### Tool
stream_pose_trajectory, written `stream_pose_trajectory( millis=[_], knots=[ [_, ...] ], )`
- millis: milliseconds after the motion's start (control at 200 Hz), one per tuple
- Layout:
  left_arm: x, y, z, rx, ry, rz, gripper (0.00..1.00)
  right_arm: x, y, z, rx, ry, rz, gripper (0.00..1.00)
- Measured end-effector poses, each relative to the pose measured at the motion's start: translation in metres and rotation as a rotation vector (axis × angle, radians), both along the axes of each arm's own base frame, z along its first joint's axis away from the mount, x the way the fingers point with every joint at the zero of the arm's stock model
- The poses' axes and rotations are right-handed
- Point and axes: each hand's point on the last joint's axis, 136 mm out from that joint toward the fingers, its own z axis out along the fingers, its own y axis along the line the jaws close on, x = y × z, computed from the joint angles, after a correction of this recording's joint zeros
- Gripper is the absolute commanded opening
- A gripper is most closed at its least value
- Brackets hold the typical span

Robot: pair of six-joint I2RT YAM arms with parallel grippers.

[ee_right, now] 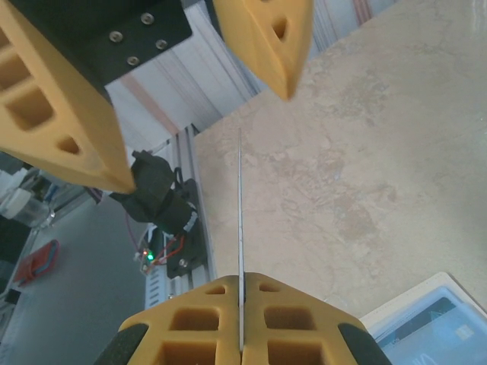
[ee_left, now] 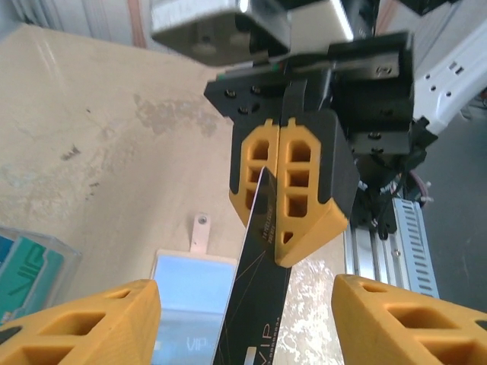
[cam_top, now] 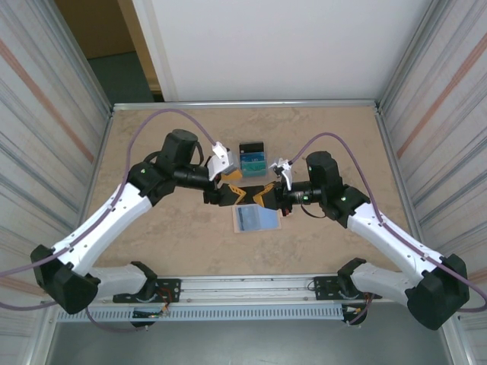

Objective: Take the credit cards out of the card holder

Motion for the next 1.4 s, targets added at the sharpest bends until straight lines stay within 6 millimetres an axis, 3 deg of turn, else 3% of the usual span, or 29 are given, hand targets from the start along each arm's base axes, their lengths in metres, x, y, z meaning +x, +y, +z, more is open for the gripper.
stream_pose_trajectory(
  millis=[155,256,391,446,541,631,707,842,972,1097,1253,1403],
  knots=[
    [0.000,-0.006,-0.012,0.028,0.032,-0.044,0.50,-0.005,0.003,0.000,-0.001,-0.002,0.017,0.00],
    [-0.001,-0.008,-0.019,0.037,0.050,-0.071,0.35,-0.006,0.004,0.000,-0.002,-0.001,0.023,0.00],
    [-0.006,-0.010,-0.023,0.040,0.075,-0.108,0.01,-0.005,0.004,-0.001,-0.012,0.005,0.016,0.00],
    [-0.009,-0.010,-0.023,0.042,0.085,-0.114,0.00,-0.004,0.004,-0.003,-0.020,0.007,0.011,0.01],
    [-0.010,-0.009,-0.023,0.043,0.086,-0.119,0.00,-0.002,0.004,-0.003,-0.024,-0.002,0.007,0.14],
    [-0.008,-0.009,-0.024,0.049,0.073,-0.115,0.00,0.002,0.003,-0.006,-0.039,-0.015,-0.018,0.41],
    [-0.001,-0.007,-0.025,0.063,0.045,-0.092,0.00,0.008,0.000,-0.009,-0.056,-0.017,-0.053,0.49],
    [0.026,-0.002,-0.028,0.088,-0.043,-0.002,0.00,0.026,-0.011,-0.014,-0.089,-0.003,-0.158,0.67],
    [0.062,0.006,-0.031,0.107,-0.122,0.091,0.00,0.044,-0.027,-0.015,-0.116,0.003,-0.279,0.73],
    [0.098,0.007,-0.049,0.150,-0.147,0.139,0.00,0.055,-0.040,-0.017,-0.145,0.004,-0.383,0.77],
    [0.140,-0.003,-0.074,0.204,-0.168,0.142,0.00,0.067,-0.054,-0.021,-0.185,0.009,-0.500,0.83],
    [0.177,-0.013,-0.085,0.217,-0.219,0.132,0.00,0.076,-0.072,-0.017,-0.197,0.001,-0.615,0.90]
  ],
)
